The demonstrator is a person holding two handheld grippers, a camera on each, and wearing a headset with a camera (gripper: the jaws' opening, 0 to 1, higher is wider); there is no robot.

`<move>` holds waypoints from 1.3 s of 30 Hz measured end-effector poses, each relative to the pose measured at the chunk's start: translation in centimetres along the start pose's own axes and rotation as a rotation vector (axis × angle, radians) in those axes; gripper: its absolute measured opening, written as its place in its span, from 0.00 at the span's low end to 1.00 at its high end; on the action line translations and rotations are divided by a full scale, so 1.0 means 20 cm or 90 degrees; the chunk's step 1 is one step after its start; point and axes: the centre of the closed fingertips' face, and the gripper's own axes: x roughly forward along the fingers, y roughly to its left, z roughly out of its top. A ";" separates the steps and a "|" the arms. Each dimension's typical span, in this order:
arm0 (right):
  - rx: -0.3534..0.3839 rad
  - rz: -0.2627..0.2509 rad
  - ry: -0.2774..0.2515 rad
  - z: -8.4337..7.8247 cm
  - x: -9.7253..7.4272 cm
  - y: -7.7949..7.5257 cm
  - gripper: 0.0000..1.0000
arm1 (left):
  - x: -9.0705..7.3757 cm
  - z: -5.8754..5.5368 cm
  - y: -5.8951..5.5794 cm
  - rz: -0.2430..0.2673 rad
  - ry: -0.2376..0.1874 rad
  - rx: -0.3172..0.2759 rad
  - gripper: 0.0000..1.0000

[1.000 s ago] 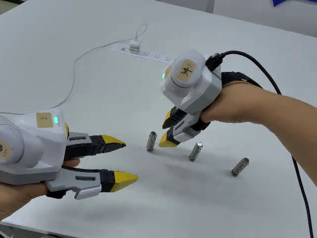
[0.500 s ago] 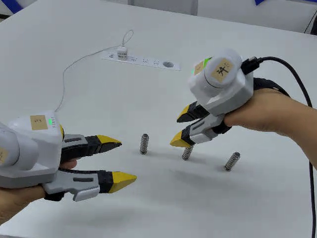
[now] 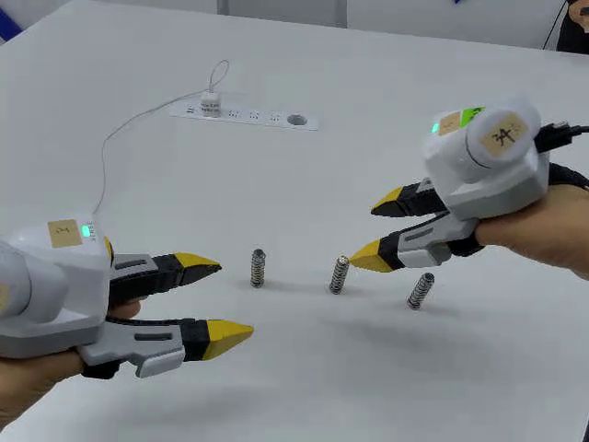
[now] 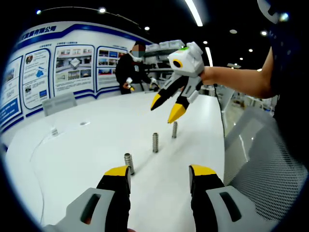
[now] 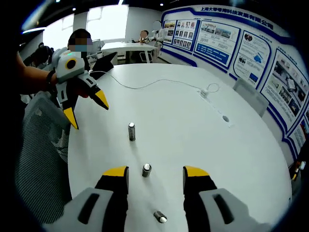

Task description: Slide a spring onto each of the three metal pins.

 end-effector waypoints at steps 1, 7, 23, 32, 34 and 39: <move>0.002 -0.004 -0.005 -0.01 -0.01 0.00 0.47 | 0.00 0.00 0.00 0.001 0.000 0.000 0.50; 0.017 -0.024 -0.037 -0.06 -0.09 -0.01 0.52 | 0.00 0.00 0.00 0.006 0.000 -0.004 0.51; 0.046 -0.035 -0.096 -0.25 -0.20 0.08 0.58 | -0.02 -0.03 -0.01 0.013 0.000 -0.015 0.53; 0.070 -0.049 -0.108 -0.33 -0.23 0.13 0.60 | -0.03 -0.03 -0.01 0.010 -0.001 -0.016 0.53; 0.075 -0.053 -0.114 -0.33 -0.24 0.13 0.61 | -0.03 -0.04 -0.02 0.009 -0.001 -0.016 0.53; 0.079 -0.067 -0.123 -0.35 -0.26 0.14 0.65 | -0.03 -0.04 -0.02 0.008 -0.002 -0.017 0.54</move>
